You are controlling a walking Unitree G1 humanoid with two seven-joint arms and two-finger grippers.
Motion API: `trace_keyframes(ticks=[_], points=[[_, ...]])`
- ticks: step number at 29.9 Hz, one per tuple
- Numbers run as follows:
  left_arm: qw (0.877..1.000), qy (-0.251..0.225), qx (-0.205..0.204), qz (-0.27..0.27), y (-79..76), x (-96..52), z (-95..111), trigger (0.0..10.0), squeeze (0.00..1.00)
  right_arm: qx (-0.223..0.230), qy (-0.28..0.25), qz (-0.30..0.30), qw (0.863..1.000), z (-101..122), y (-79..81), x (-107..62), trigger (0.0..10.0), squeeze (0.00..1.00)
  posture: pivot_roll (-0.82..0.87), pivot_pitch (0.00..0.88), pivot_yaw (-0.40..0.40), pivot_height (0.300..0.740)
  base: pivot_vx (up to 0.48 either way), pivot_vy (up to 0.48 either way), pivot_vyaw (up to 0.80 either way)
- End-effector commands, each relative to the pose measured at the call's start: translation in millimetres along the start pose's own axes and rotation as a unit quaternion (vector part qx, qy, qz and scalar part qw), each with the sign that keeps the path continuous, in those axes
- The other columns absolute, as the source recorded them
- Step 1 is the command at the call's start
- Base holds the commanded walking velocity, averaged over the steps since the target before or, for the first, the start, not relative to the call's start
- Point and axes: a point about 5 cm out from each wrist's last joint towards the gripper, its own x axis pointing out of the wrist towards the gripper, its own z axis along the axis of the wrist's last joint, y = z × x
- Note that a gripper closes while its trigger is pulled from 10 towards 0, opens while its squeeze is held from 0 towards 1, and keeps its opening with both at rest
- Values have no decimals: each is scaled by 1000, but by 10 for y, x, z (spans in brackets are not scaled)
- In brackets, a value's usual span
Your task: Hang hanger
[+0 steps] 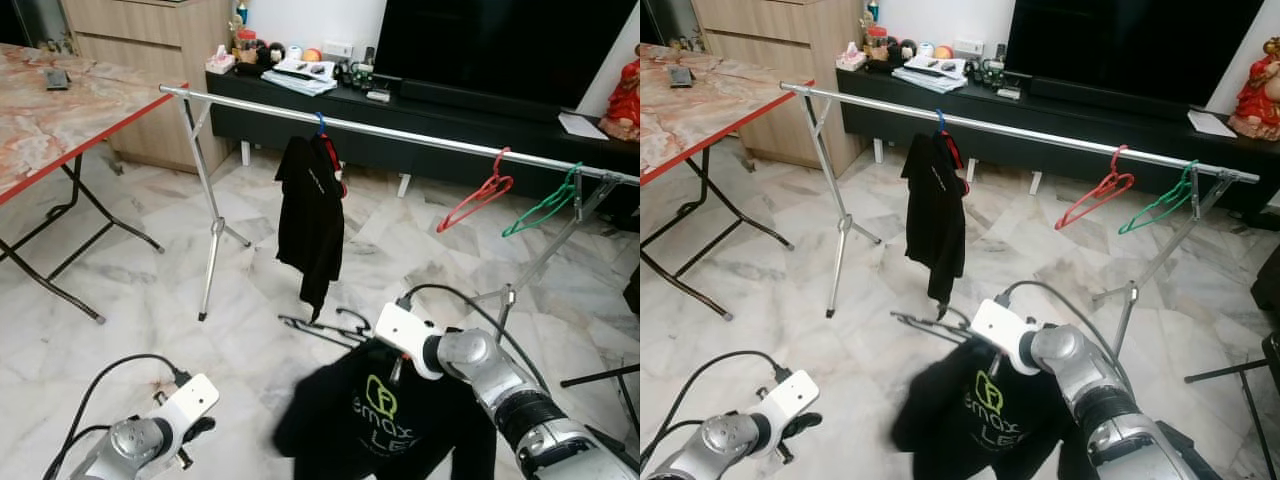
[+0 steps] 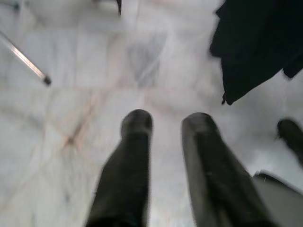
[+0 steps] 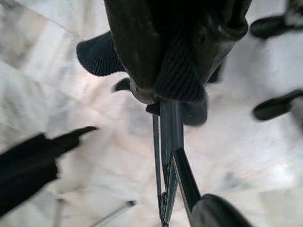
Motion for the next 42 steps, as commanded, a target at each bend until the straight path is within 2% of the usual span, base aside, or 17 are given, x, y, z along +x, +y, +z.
trace_keyframes(ticks=[1,2,4,5,6,11,13,14,15,18,20,22,24,32,42], points=[[999,-46,-8,-22,42,-48,153,10000,1000,-17,-5,46,999,-11,92,31,10000,0,133,41,-112,740,0,0,0],[999,-46,-8,-22,42,-48,153,10000,1000,-17,-5,46,999,-11,92,31,10000,0,133,41,-112,740,0,0,0],[996,-76,2,-42,34,-69,282,10000,1000,-24,-7,69,997,-13,146,57,10000,0,143,41,-114,740,0,0,0],[994,-90,10,-54,27,-87,362,10000,871,-26,-5,83,996,-17,180,76,10000,0,146,40,-115,740,0,0,0],[993,-95,9,-66,14,-98,406,10000,0,-32,-2,88,996,-20,200,90,10000,0,146,40,-115,740,0,0,0],[989,-98,9,-106,-49,-112,504,10000,0,-47,-8,95,994,2,251,132,10000,0,154,40,-117,740,0,0,0],[985,-108,-1,-135,-123,-104,584,10000,0,-12,-45,100,994,78,273,166,10000,0,157,38,-118,740,0,0,0],[983,-112,-5,-147,-151,-101,616,10000,0,-11,-51,105,993,94,280,170,10000,0,160,36,-118,740,0,0,0],[981,-113,-4,-155,-172,-100,635,10000,0,-30,-46,112,992,91,296,173,10000,0,161,35,-119,740,0,0,0],[981,-114,-5,-157,-183,-86,676,10000,0,-44,-42,103,993,105,309,200,10000,0,163,34,-120,740,0,0,0],[981,-115,-4,-155,-180,-75,702,10000,0,-28,-57,97,993,141,307,214,10000,0,165,34,-121,740,0,0,0],[981,-115,-3,-154,-187,-62,730,10000,0,-17,-72,117,990,159,333,215,10000,0,167,34,-122,740,0,0,0],[981,-116,3,-154,-197,-48,777,10000,0,-25,-69,140,987,157,358,212,10000,0,168,31,-125,740,0,0,0],[981,-118,6,-154,-192,-30,819,10000,0,-26,-68,157,985,145,398,223,10000,0,173,23,-124,740,0,0,0],[973,-114,23,-199,-234,-65,860,10000,0,-54,-47,137,988,131,404,252,10000,0,177,4,-125,740,0,0,0]])
